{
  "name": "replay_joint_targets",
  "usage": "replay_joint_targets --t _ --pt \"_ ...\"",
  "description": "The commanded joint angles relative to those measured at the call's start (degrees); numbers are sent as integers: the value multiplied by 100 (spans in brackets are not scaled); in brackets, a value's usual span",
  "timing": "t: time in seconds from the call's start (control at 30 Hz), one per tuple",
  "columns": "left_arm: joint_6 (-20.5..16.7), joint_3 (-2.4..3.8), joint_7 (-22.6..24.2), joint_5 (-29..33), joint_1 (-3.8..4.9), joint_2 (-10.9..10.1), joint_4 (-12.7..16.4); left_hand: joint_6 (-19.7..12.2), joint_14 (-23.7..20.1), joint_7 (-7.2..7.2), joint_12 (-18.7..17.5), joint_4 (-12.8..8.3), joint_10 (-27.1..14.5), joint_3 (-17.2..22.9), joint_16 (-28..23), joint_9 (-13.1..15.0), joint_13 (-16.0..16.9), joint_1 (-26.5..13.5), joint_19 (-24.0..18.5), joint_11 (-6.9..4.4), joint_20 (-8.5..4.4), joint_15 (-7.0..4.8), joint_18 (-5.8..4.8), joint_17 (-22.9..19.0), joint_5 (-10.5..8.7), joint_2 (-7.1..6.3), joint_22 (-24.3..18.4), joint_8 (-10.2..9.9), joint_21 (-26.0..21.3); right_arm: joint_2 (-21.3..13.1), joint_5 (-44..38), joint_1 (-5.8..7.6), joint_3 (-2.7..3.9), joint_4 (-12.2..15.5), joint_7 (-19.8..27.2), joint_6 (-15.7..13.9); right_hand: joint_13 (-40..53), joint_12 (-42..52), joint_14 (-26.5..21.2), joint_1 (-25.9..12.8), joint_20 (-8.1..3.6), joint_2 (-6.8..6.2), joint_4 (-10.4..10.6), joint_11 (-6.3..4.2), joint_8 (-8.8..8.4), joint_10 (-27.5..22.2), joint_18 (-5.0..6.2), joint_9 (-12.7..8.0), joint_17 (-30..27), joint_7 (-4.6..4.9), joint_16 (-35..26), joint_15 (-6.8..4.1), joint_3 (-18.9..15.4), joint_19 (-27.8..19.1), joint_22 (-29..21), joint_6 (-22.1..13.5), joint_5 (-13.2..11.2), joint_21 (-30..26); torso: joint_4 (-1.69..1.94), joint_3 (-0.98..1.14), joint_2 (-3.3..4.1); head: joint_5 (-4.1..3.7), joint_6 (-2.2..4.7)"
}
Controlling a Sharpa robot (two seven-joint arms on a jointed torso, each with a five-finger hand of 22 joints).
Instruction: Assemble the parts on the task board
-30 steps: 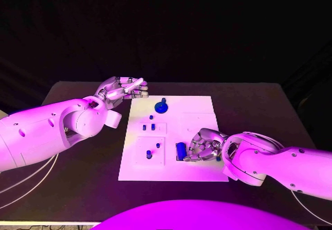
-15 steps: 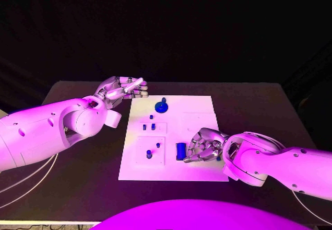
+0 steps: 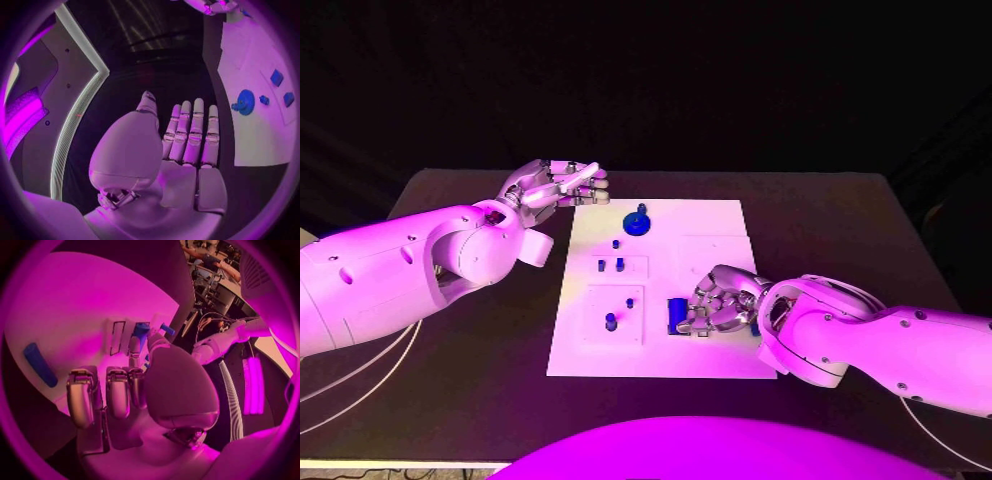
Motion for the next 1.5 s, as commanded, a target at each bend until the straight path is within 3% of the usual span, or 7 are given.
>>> replay_joint_targets --t 0.03,0.23,0.57,0.93,1.17,1.3,1.5 --pt "77 4 38 7 4 13 6 33 39 23 -18 -15 -24 -18 -25 -8 3 48 16 32 4 4 66 6 -22 30 -6 18 -25 41 -384 -34 -1 -28 -113 3 1509 22 587 159 -57 -24 -19 -50 11 615 -81 -11 1506 -35 19 -42 95 600 1508 28 -45 25 2 -4 -4 2 -17" --pt "77 3 40 9 4 15 0 35 40 24 -17 -14 -23 -18 -26 -8 3 51 18 33 4 4 66 7 -22 38 -9 18 -26 61 -669 -60 -1 -54 -258 -249 1509 22 587 354 -63 -50 -24 -54 7 615 -81 -29 1506 -38 19 -47 209 600 1508 38 -68 25 0 -5 -8 -3 -5" --pt "83 3 40 9 3 17 1 35 40 24 -17 -14 -23 -18 -26 -8 3 51 18 33 4 4 66 7 -22 38 -9 18 -26 0 -656 -75 -1 -19 -152 -706 1509 22 587 58 -58 -20 33 -37 7 615 -81 -48 1506 -17 19 -35 209 600 1508 45 41 25 -9 2 -3 -4 35" --pt "83 0 30 10 3 10 -2 38 41 25 -17 -14 -22 -18 -29 -9 4 56 20 34 4 5 66 10 -22 52 -14 19 -28 -357 739 -46 5 185 1172 -1358 1509 22 587 -337 1 -72 28 72 -133 615 -71 -118 1506 116 19 48 -32 585 1494 -241 170 -25 -11 -3 -11 -36 42" --pt "81 -5 31 10 3 14 -8 40 42 25 -17 -14 -22 -20 -32 -10 5 60 21 35 5 6 65 12 -22 58 -18 19 -31 -801 1191 31 11 306 1516 -1208 1509 22 586 -313 69 -112 25 166 -290 615 -57 -181 1505 222 18 129 -130 564 1474 -440 168 -97 -6 -10 -12 -98 56" --pt "72 -7 39 10 3 15 -3 41 42 23 -17 -15 -22 -22 -33 -11 5 62 20 35 5 6 65 13 -22 59 -20 20 -32 -1091 714 47 11 255 1249 -981 1509 22 587 41 107 -5 -42 187 -367 615 -63 -213 1506 240 19 154 8 573 1483 -445 121 -66 -3 -10 -8 -146 80" --pt "51 -10 88 10 3 -1 16 42 42 22 -17 -15 -22 -23 -34 -11 5 64 21 34 5 6 65 14 -22 59 -21 20 -33 -1456 -414 41 9 261 649 -743 1509 22 548 121 140 -89 8 236 -499 615 -5 -270 1340 300 -53 193 53 486 1403 -506 -13 -358 -11 -7 -5 -204 86"
